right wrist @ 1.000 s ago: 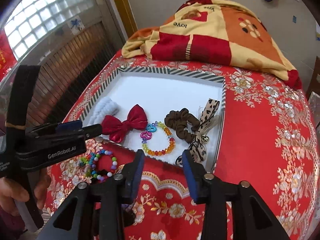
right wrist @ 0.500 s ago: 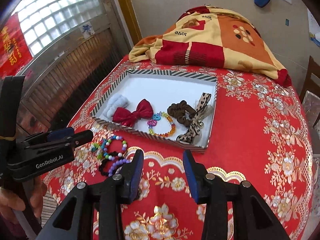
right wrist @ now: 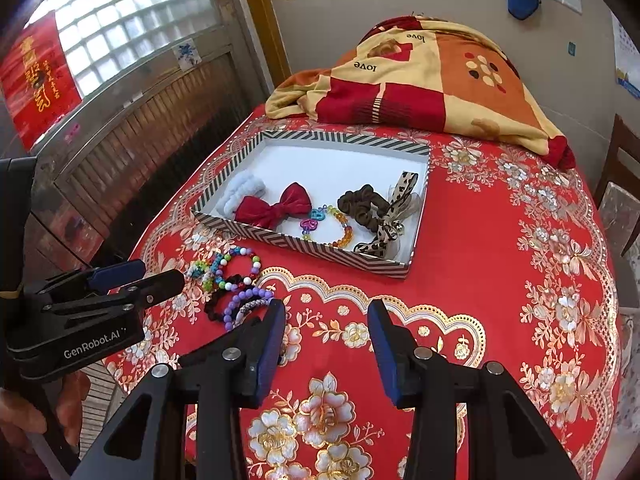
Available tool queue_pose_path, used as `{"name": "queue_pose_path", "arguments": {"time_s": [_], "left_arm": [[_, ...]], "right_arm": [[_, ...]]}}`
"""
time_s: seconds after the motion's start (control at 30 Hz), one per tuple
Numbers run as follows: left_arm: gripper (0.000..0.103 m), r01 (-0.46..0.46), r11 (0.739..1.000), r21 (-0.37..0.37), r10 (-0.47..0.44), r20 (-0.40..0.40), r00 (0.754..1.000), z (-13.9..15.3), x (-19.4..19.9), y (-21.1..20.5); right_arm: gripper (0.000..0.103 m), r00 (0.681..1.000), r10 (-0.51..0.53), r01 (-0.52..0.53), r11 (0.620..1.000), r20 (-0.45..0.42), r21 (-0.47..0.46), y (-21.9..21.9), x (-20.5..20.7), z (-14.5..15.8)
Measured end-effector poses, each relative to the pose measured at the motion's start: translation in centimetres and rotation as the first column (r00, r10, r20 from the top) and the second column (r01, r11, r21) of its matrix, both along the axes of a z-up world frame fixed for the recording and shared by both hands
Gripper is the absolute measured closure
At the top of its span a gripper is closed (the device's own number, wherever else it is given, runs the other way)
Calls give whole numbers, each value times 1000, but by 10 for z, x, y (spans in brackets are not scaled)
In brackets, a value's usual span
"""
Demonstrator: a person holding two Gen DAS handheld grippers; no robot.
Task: Organize jewelry
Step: 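Move the left tool to the black clip while the right approaches the purple bead bracelet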
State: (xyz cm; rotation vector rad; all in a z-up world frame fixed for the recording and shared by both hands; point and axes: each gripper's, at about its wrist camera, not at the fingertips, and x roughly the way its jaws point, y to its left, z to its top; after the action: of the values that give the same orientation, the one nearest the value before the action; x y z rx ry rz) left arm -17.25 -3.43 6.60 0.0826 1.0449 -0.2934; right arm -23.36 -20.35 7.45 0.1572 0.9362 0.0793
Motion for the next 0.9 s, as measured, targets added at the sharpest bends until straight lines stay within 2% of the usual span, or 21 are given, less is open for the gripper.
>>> {"name": "queue_pose_path", "arguments": {"time_s": [0.2,0.5,0.67,0.77,0.9], "left_arm": [[46,8,1000,8,-8,12,1000,1,-8,1],[46,15,1000,15,-15,-9,1000,-5,-10,2],[46,28,999,-31,-30,-62,998,-10,-7,9],[36,46,998,-47,-49,-76,996,-15,-8,16],[32,120,991,-62,-128,-141,982,-33,-13,16]], "right_arm": [[62,1000,1,-1,1000,-1,-2,1,-2,1],[58,1000,13,-13,1000,-27,1,6,1,-5],[51,999,13,-13,1000,-34,0,4,2,-6],[49,999,7,-7,1000,-45,9,1,2,-11],[49,997,3,-2,1000,-80,17,-1,3,-24]]}}
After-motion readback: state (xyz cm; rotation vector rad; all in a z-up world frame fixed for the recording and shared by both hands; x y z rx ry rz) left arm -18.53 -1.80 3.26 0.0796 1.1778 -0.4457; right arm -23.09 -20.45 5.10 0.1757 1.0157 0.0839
